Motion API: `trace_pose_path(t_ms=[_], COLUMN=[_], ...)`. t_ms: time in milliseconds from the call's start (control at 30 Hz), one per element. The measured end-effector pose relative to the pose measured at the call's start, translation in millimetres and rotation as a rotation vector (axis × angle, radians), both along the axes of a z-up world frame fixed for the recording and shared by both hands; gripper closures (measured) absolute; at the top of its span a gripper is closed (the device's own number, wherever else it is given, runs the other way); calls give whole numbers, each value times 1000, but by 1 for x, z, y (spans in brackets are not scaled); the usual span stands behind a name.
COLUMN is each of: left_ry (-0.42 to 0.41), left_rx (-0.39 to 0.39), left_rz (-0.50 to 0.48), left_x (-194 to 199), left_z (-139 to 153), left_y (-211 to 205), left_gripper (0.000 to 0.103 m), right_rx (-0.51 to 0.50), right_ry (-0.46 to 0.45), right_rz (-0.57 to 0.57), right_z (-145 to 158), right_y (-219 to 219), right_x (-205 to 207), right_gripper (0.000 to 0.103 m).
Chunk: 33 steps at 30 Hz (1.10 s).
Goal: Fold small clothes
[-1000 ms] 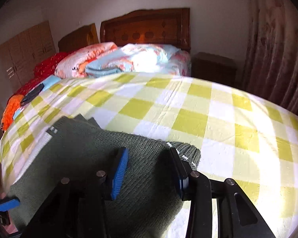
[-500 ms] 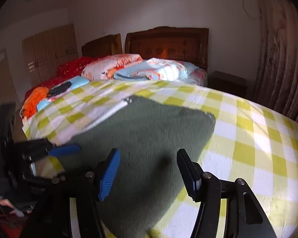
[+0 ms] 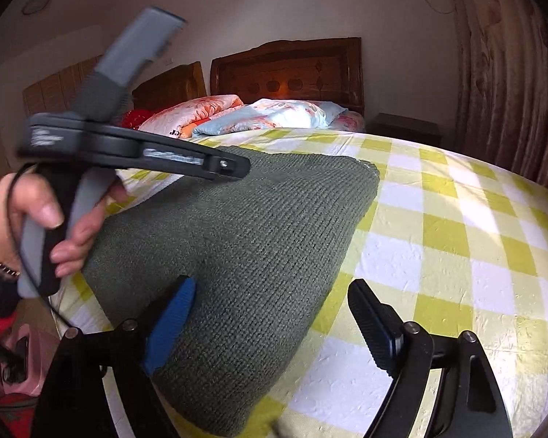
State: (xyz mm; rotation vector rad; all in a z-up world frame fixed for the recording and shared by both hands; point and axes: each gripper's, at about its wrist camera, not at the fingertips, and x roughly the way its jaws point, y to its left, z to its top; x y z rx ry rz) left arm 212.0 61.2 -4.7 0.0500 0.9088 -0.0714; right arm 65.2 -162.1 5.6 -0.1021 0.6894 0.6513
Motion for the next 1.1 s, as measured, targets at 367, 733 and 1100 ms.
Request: trace_pose_path(t_ms=[367,733,1100], left_ry=[-53,-295,-185], left_rx=[-108,-140,-17], left_rz=[63,104,59], left_x=[16,-83,-144], left_z=[4,50,-23], left_y=[19,43,40], left_gripper=[61,59,39], right_rx=[29,29,-183], right_ry=[28,-18,-183], right_rz=[1,-15,91], right_z=[-8,6,0], right_y=[-3,0,45], right_x=[7,-5,-34], right_gripper=[0,0,0])
